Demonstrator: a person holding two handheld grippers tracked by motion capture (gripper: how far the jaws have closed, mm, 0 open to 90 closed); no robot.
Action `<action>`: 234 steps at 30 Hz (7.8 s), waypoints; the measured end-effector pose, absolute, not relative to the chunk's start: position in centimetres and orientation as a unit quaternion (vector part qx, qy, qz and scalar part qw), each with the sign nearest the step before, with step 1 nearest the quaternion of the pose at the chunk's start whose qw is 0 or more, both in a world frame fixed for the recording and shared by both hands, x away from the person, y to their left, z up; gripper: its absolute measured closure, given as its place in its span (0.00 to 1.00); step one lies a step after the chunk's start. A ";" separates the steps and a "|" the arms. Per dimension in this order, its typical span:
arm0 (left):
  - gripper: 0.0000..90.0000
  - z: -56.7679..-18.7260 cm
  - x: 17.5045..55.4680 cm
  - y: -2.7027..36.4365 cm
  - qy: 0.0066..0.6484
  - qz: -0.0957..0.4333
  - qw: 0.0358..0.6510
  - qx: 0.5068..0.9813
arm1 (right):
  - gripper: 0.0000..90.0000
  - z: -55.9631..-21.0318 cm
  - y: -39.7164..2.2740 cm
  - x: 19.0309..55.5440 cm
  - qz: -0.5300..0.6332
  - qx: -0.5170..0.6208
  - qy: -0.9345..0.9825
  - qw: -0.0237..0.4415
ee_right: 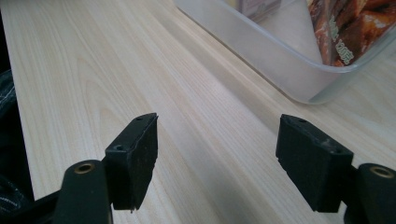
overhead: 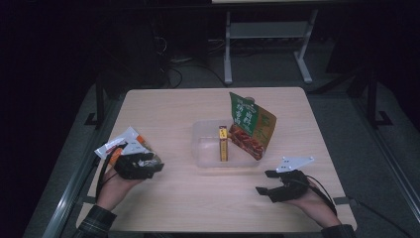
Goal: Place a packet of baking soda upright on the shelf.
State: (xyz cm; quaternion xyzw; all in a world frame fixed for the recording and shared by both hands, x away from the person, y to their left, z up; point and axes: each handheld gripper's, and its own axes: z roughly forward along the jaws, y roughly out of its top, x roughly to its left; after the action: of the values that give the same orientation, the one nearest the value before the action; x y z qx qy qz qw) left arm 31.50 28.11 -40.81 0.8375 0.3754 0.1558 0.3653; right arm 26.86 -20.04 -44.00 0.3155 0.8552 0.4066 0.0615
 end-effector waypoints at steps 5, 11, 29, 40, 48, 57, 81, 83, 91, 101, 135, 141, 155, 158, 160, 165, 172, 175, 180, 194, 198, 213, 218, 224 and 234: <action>0.76 -40.2 32.9 32.0 0.435 0.186 0.349 0.809 | 0.32 -44.1 -19.8 26.8 0.403 0.311 0.859 0.060; 0.99 -40.5 33.7 37.0 0.497 0.213 0.312 0.781 | 0.32 -44.3 -19.5 26.8 0.390 0.302 0.867 0.069; 1.00 -43.7 34.6 41.2 0.583 0.196 0.248 0.748 | 0.33 -44.2 -19.4 26.8 0.381 0.299 0.871 0.077; 1.00 -44.4 37.4 38.8 0.565 0.183 0.266 0.760 | 0.33 -44.2 -19.2 26.8 0.379 0.299 0.873 0.077; 1.00 -44.4 38.7 35.0 0.515 0.180 0.270 0.794 | 0.33 -44.2 -19.2 26.8 0.379 0.298 0.873 0.076; 1.00 -44.4 38.9 31.6 0.466 0.170 0.276 0.823 | 0.33 -44.2 -19.1 26.7 0.380 0.295 0.874 0.074; 0.33 -43.7 36.1 33.0 0.417 0.093 0.327 0.843 | 0.33 -44.3 -18.9 26.6 0.379 0.285 0.877 0.072; 0.30 -44.0 36.3 32.9 0.415 0.079 0.330 0.844 | 0.33 -44.4 -18.8 26.7 0.377 0.284 0.879 0.072; 0.27 -45.0 36.7 31.9 0.395 0.050 0.319 0.860 | 0.33 -44.5 -18.8 26.7 0.375 0.282 0.880 0.070; 0.52 -45.3 36.8 31.6 0.382 0.015 0.330 0.863 | 0.33 -44.6 -18.8 26.8 0.377 0.283 0.879 0.071; 1.00 -40.9 32.8 33.4 0.366 0.015 0.431 0.825 | 0.16 -44.3 -17.6 26.6 0.461 0.289 0.839 0.008; 1.00 -40.1 31.5 33.3 0.352 0.019 0.450 0.820 | 0.27 -44.2 -16.7 26.3 0.429 0.275 0.859 0.057; 1.00 -37.9 29.2 32.2 0.310 0.025 0.467 0.828 | 0.53 -44.5 -15.4 26.9 0.424 0.259 0.867 0.045; 1.00 -37.7 29.0 31.6 0.301 0.027 0.469 0.830 | 0.59 -44.4 -14.9 27.2 0.432 0.265 0.862 0.018; 1.00 -37.5 29.0 31.0 0.293 0.024 0.476 0.829 | 0.65 -44.3 -14.4 27.3 0.439 0.259 0.860 0.015; 1.00 -37.3 28.9 29.5 0.275 0.017 0.488 0.828 | 0.63 -44.2 -13.0 28.1 0.461 0.245 0.853 -0.025; 1.00 -37.2 29.0 26.8 0.255 0.009 0.498 0.829 | 0.59 -43.6 -12.4 28.8 0.507 0.234 0.827 -0.063; 1.00 -37.2 29.1 25.6 0.249 0.004 0.503 0.828 | 0.59 -43.3 -12.0 29.1 0.517 0.230 0.822 -0.061; 1.00 -37.5 29.4 23.7 0.234 -0.005 0.505 0.831 | 0.60 -43.1 -11.1 29.6 0.528 0.229 0.816 -0.054; 1.00 -38.0 30.2 20.2 0.226 -0.011 0.525 0.821 | 0.92 -42.3 -11.2 30.5 0.561 0.228 0.795 -0.037; 1.00 -38.4 30.1 20.1 0.226 -0.007 0.522 0.823 | 0.94 -42.3 -11.1 30.4 0.555 0.227 0.800 -0.028; 0.99 -38.8 29.8 19.7 0.216 0.011 0.504 0.836 | 1.00 -41.2 -11.1 29.8 0.535 0.204 0.819 -0.028; 0.98 -38.9 29.9 19.7 0.214 0.015 0.502 0.838 | 1.00 -40.3 -11.3 29.9 0.538 0.200 0.818 -0.047; 0.90 -39.1 30.1 19.7 0.222 0.031 0.493 0.840 | 1.00 -39.5 -10.9 29.9 0.547 0.187 0.814 -0.059; 0.50 -39.3 30.0 20.5 0.247 0.065 0.484 0.837 | 1.00 -38.8 -10.0 29.7 0.548 0.172 0.816 -0.064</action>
State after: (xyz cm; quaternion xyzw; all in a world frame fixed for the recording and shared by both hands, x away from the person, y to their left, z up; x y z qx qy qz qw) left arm 29.98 20.50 -39.26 0.8371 0.2473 0.0646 0.4837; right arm 29.73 -9.97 -38.83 0.1720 0.8162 0.5478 -0.0643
